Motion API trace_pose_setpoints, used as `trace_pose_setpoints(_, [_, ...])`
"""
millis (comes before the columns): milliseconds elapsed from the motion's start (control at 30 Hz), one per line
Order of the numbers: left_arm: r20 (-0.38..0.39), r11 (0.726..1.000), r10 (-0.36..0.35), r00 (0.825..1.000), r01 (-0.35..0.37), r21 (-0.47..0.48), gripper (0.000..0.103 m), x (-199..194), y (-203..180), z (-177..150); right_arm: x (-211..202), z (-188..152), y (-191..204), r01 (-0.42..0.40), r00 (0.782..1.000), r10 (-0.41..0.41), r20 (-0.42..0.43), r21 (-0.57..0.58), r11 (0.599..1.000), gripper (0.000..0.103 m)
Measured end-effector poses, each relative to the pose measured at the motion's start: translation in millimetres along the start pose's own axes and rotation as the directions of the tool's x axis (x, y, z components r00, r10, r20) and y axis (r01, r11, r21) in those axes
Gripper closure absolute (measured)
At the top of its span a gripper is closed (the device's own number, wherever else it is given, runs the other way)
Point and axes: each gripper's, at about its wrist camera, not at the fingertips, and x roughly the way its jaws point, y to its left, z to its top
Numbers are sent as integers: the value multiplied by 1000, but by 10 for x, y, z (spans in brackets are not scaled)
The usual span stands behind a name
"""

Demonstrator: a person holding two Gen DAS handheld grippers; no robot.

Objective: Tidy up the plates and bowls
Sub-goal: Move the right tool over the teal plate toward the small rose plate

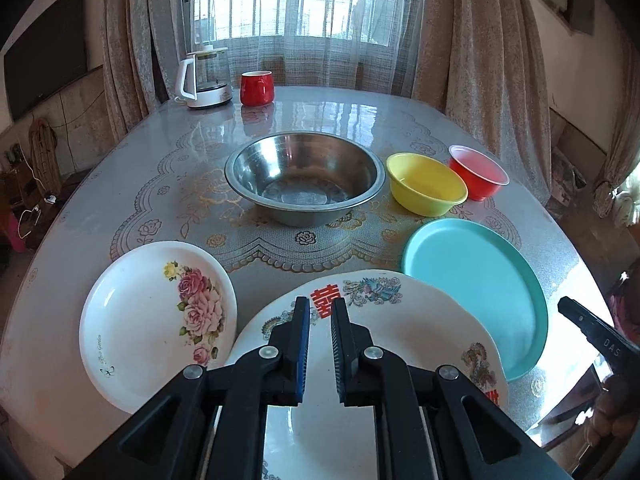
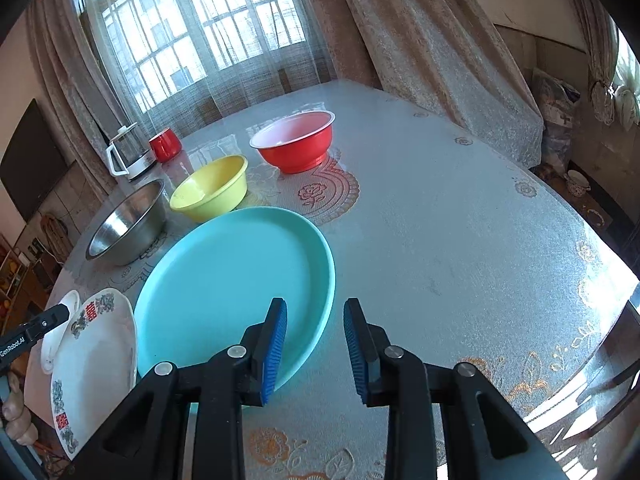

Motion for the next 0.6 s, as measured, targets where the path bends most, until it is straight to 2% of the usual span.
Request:
trace_pose_setpoints(133, [45,1000,22,999,-22,-8,89,-117,165,-45,-61,44,192,-55,998,55,6,-51,997,72])
trace_pose_setpoints(300, [87,997,52,995,-46,-69,84,-218,480,-97,-64,73,502,-184,983,182,-33,-108,977,70])
trace_pose_setpoints(467, [135,983,134,982,-115,-143,71,-308,813,-155,-25,79,843,-291,956,282,-79,-147,945,67])
trace_pose_setpoints(600, [145,965,193,971,-161,-207,61,-394,1094,-216,-13,68,1112,-353,935,340,-101,-179,918,65])
